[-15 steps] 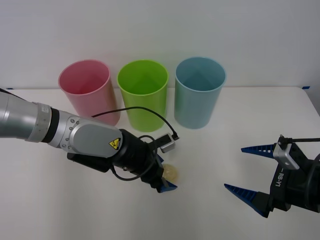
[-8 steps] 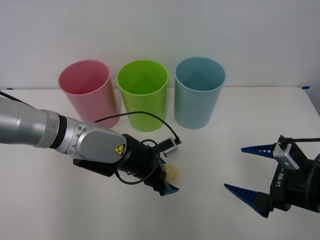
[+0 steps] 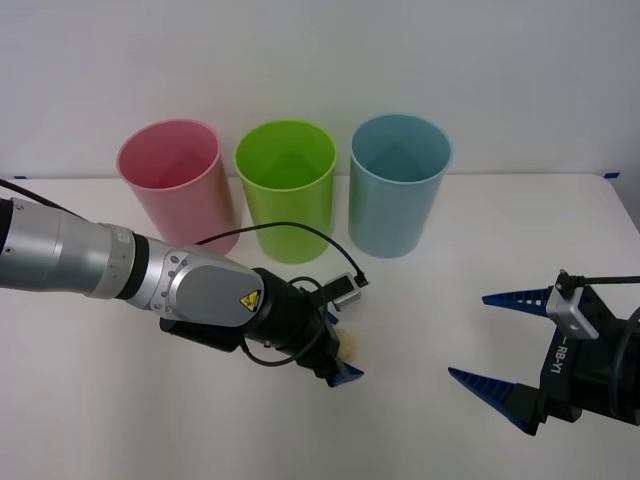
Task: Put cans in the blue bin and PET bottles in the pink bin and trash in the green bin.
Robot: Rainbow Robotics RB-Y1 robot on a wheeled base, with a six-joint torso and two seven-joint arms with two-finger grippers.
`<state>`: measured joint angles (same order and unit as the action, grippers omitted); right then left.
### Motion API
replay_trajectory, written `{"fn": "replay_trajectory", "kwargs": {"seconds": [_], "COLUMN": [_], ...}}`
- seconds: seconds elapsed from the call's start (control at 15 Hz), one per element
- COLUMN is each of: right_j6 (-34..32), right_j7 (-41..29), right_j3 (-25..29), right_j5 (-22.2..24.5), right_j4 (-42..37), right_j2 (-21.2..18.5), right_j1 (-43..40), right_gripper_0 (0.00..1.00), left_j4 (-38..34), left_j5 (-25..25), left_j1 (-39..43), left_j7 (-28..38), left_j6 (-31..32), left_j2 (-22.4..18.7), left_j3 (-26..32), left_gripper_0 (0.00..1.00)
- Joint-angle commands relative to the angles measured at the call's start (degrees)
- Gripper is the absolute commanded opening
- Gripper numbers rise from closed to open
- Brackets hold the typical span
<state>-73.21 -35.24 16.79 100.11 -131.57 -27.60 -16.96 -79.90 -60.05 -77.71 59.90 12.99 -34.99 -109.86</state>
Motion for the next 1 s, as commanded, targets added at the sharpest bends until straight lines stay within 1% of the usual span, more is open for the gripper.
{"fn": "replay_trajectory", "kwargs": {"seconds": [0.07,0.13,0.2,0.27,0.33,0.6,0.87,1.0], "right_j6": [0.0,0.0,0.0,0.0,0.0,0.0,0.0,0.0], "right_j7": [0.0,0.0,0.0,0.0,0.0,0.0,0.0,0.0], "right_j3": [0.0,0.0,0.0,0.0,0.0,0.0,0.0,0.0], "right_j5": [0.0,0.0,0.0,0.0,0.0,0.0,0.0,0.0], "right_j4": [0.0,0.0,0.0,0.0,0.0,0.0,0.0,0.0], "right_j2": [0.0,0.0,0.0,0.0,0.0,0.0,0.0,0.0], "right_j1": [0.0,0.0,0.0,0.0,0.0,0.0,0.0,0.0], "right_gripper_0": [1.0,1.0,1.0,1.0,1.0,1.0,1.0,1.0], "left_j4": [-0.4,-0.5,-0.5,-0.5,-0.5,-0.5,-0.7,-2.5], "left_j5": [0.0,-0.1,-0.1,0.0,0.0,0.2,0.2,0.8], "left_j1": [0.1,0.1,0.1,0.1,0.1,0.1,0.2,0.2], "left_j7": [-0.1,-0.3,-0.3,-0.3,-0.3,0.2,-0.7,-1.8], "left_j6": [0.0,0.1,0.0,-0.2,-0.4,-0.9,-2.3,-3.4], "left_j2": [-0.2,-0.3,-0.4,-0.5,-0.6,-0.7,-1.0,-1.9], "left_j3": [-0.1,-0.1,-0.1,-0.1,-0.1,0.0,0.0,0.2], "left_gripper_0": [0.88,0.67,0.35,0.1,0.01,0.0,0.0,0.0]}}
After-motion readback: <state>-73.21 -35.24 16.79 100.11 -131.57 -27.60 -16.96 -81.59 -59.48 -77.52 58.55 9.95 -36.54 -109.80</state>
